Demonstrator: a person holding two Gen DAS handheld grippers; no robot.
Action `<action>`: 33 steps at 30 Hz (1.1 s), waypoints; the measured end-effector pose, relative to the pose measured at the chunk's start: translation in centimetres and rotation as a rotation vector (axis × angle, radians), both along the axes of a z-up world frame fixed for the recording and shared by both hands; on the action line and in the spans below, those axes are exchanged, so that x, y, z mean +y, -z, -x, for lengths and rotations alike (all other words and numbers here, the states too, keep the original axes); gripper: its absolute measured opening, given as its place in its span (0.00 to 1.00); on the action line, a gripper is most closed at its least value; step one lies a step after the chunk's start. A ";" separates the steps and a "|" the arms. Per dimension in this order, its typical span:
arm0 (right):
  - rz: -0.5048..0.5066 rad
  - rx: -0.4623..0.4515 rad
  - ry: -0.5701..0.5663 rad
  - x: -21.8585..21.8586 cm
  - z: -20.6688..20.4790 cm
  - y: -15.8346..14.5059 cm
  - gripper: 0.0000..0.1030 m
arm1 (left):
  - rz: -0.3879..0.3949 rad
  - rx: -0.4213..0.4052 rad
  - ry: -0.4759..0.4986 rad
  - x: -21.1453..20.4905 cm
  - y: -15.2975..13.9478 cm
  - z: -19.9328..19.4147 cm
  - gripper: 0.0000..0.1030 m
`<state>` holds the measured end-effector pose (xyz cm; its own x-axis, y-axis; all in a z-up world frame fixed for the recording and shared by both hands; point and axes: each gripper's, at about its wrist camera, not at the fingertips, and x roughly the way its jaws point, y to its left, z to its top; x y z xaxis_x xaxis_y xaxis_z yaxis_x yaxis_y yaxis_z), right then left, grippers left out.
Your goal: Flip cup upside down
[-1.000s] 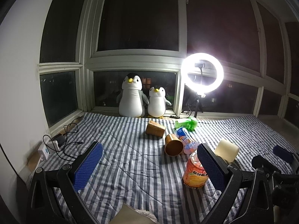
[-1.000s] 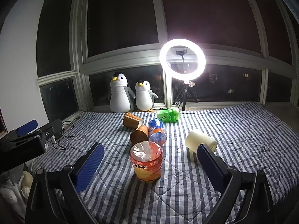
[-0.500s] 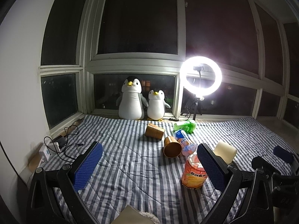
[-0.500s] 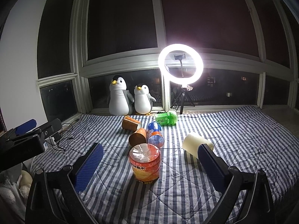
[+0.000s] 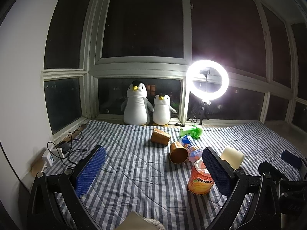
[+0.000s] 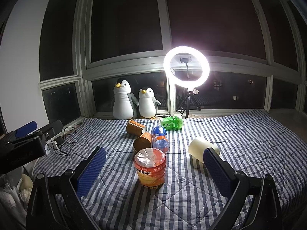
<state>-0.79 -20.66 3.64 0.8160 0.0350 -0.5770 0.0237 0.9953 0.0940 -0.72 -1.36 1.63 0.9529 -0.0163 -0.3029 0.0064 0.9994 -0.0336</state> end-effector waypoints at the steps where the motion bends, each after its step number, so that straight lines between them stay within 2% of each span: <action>1: 0.000 0.000 0.000 0.0 0.0 0.0 0.97 | -0.001 0.000 0.000 0.0 0.0 0.0 0.99; 33: -0.002 0.006 0.003 -0.1 -0.1 0.6 0.97 | -0.004 -0.004 -0.008 -0.1 0.1 -0.2 0.99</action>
<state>-0.71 -20.75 3.05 0.8125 0.0334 -0.5820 0.0274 0.9951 0.0954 -0.51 -1.50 1.55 0.9541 -0.0079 -0.2993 -0.0011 0.9996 -0.0298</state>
